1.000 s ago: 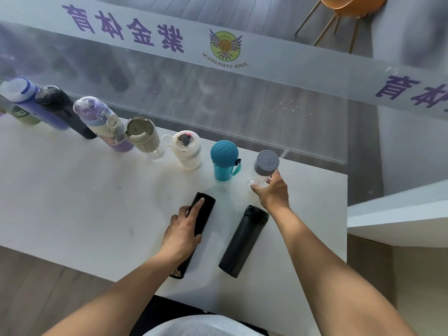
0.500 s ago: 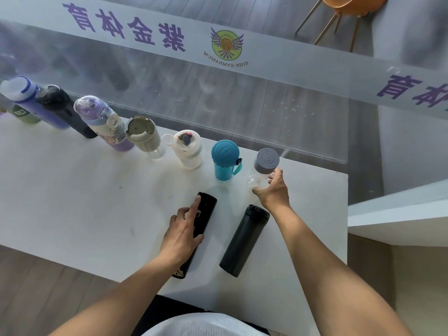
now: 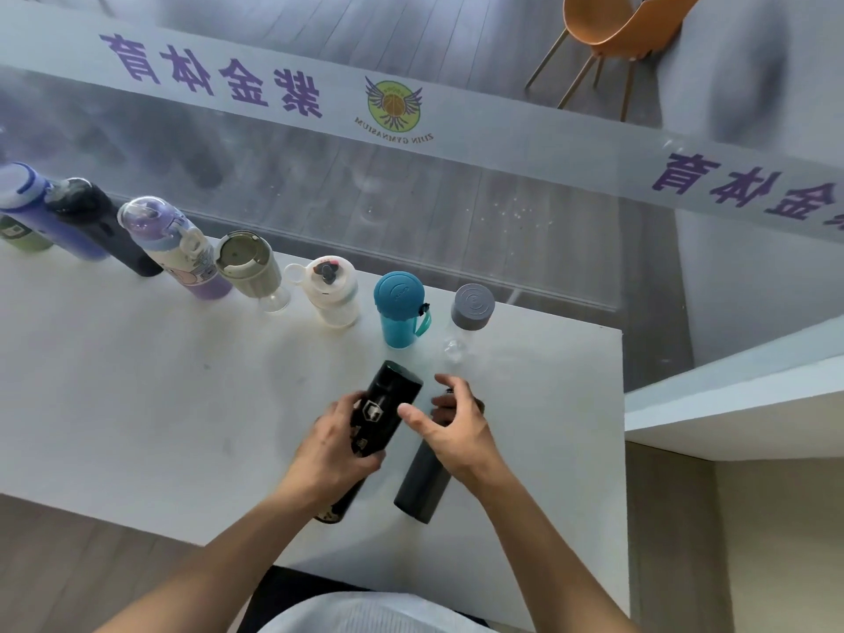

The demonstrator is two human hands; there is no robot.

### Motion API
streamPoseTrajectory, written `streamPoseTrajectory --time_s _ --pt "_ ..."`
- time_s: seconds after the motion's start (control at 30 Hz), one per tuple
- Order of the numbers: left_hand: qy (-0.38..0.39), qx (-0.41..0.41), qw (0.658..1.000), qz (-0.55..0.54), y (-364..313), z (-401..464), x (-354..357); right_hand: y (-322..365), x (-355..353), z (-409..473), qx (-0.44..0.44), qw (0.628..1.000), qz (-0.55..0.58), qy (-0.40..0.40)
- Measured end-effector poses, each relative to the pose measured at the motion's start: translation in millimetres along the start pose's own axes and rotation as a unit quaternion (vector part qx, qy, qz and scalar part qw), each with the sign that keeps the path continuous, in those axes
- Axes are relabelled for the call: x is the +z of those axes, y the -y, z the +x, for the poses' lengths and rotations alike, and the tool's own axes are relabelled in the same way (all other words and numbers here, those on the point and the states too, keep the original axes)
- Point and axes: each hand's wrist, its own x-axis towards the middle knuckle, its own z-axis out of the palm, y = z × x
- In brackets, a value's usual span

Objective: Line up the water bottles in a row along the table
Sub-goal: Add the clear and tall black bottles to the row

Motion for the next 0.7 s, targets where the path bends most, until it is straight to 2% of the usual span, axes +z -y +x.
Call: streamPoseTrajectory --time_s 0.07,0.2,0.4,0.47,0.6,0.7 --pt "-0.001 0.050 0.999 -0.011 -15.4 -7.4 -0.2 11.6 0.7 -7.1 -0.013 0.999 0.026 0.018" --pt "-0.041 0.132 0.990 -0.024 -46.7 -18.4 -0.6 27.4 -16.0 -16.4 -0.052 0.996 0.062 -0.027" --pt "-0.018 0.187 0.981 -0.044 -90.7 -13.6 -18.1 41.4 -66.7 -28.6 -0.107 0.986 0.086 -0.098" --pt "-0.052 0.203 0.977 -0.045 -105.7 -0.7 -24.2 41.4 -87.9 -31.3 -0.121 0.980 0.091 -0.131" --pt "-0.152 0.251 0.956 0.014 -136.2 43.4 -30.3 35.1 -124.4 -29.0 -0.142 0.964 0.112 -0.197" --pt "-0.153 0.264 0.949 0.081 -157.8 73.4 -29.4 27.1 -136.7 -11.1 -0.151 0.952 0.100 -0.247"
